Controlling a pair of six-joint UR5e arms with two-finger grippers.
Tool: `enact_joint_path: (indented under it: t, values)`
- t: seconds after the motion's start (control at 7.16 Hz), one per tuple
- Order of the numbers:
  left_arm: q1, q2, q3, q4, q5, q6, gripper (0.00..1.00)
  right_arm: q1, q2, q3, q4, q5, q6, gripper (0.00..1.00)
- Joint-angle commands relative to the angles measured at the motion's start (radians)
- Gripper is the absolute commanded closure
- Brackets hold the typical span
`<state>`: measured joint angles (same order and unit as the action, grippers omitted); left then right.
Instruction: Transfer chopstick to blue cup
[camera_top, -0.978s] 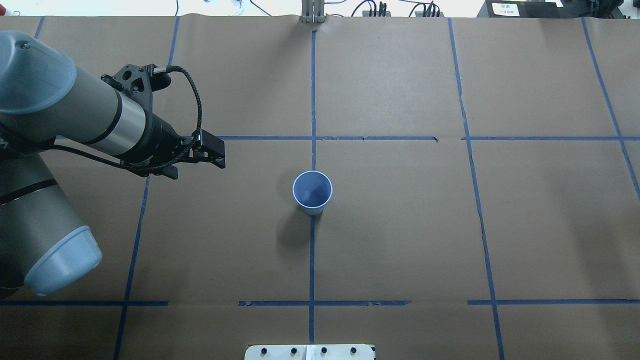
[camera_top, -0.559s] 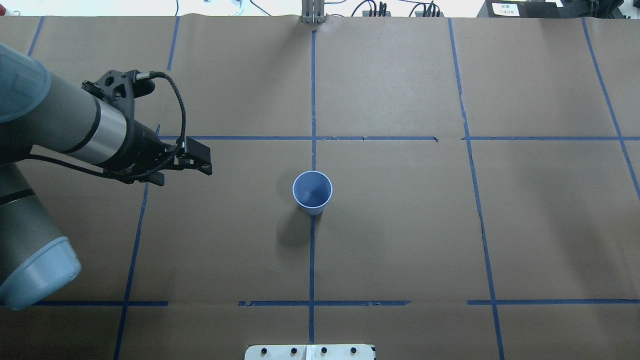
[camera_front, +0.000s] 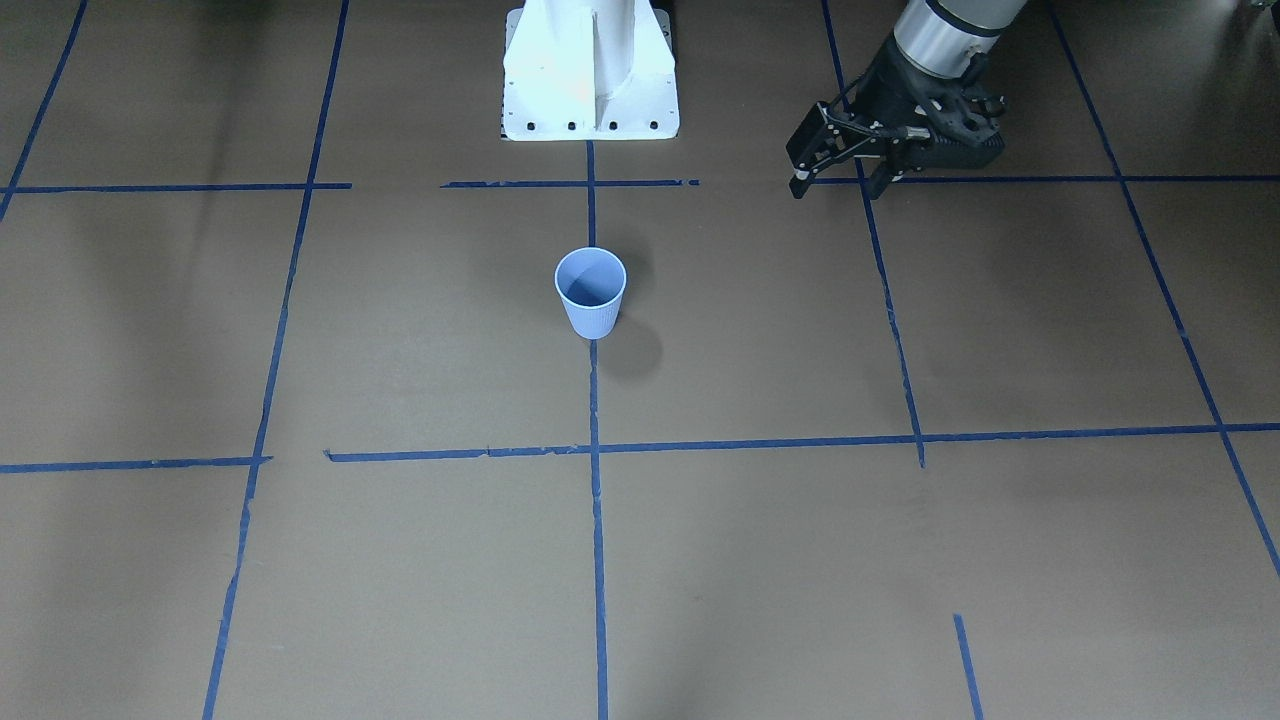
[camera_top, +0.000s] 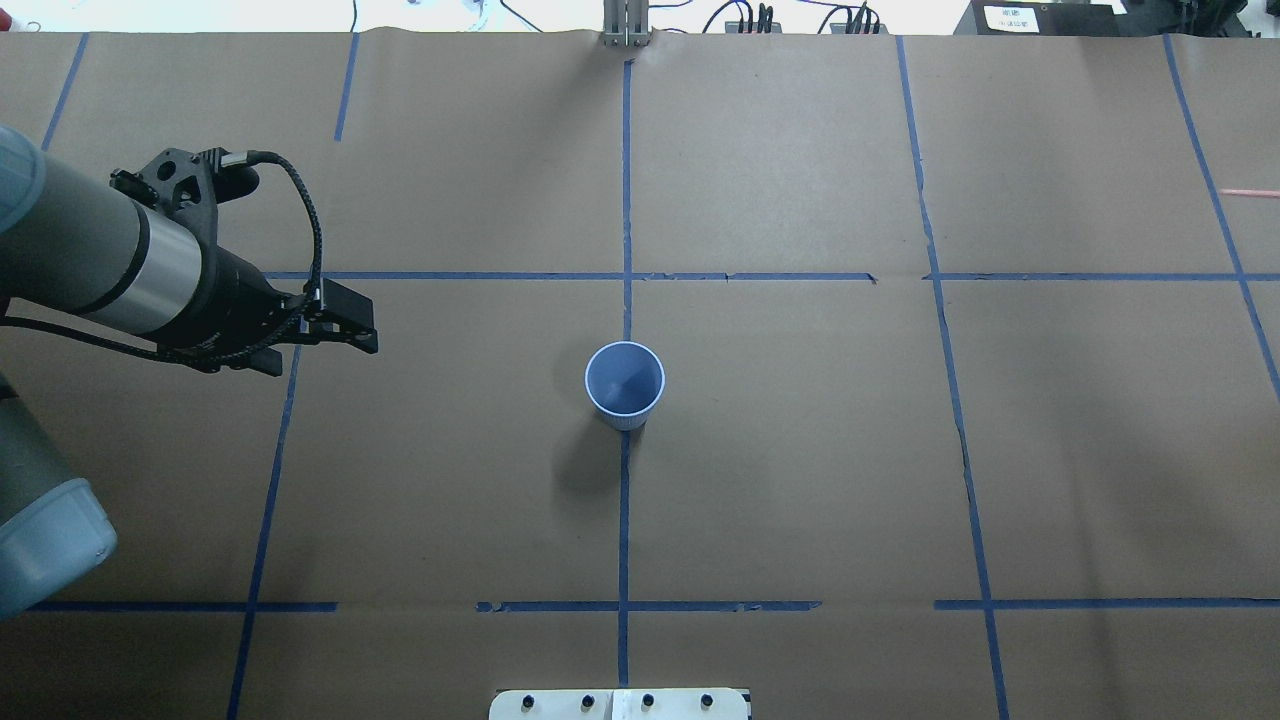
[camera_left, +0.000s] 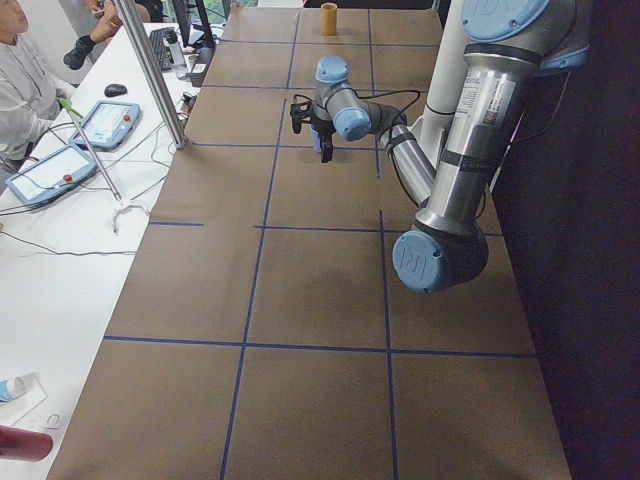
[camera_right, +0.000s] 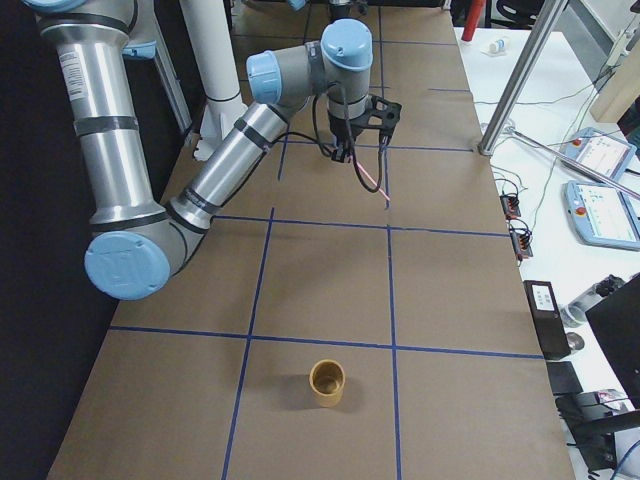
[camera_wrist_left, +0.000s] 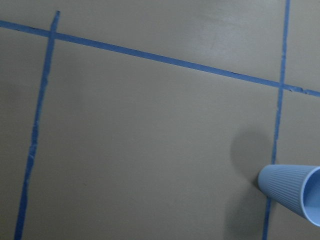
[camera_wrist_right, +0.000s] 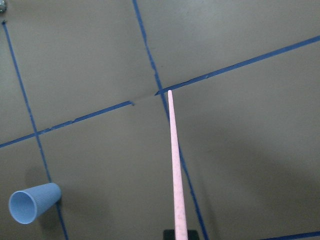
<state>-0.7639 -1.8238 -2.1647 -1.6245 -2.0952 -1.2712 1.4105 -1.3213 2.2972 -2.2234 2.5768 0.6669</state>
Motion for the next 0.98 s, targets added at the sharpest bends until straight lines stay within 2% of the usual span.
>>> enact_joint_path:
  t: [0.0, 0.28, 0.42, 0.56, 0.84]
  values:
    - [-0.034, 0.050, -0.001, 0.000, -0.002, 0.097, 0.00, -0.257, 0.161, -0.034, 0.205, -0.009, 0.490, 0.93]
    - [-0.055, 0.081, -0.001, 0.000, -0.005, 0.156, 0.00, -0.413, 0.246, -0.132, 0.474, -0.024, 0.875, 0.93]
    - [-0.055, 0.086, -0.001, 0.000, -0.005, 0.156, 0.00, -0.489, 0.295, -0.165, 0.545, -0.082, 0.999, 0.93]
    - [-0.055, 0.086, 0.002, 0.000, -0.003, 0.156, 0.00, -0.552, 0.319, -0.183, 0.580, -0.133, 1.060, 0.93]
    - [-0.055, 0.086, -0.001, 0.000, -0.005, 0.156, 0.00, -0.612, 0.338, -0.197, 0.610, -0.141, 1.114, 0.93]
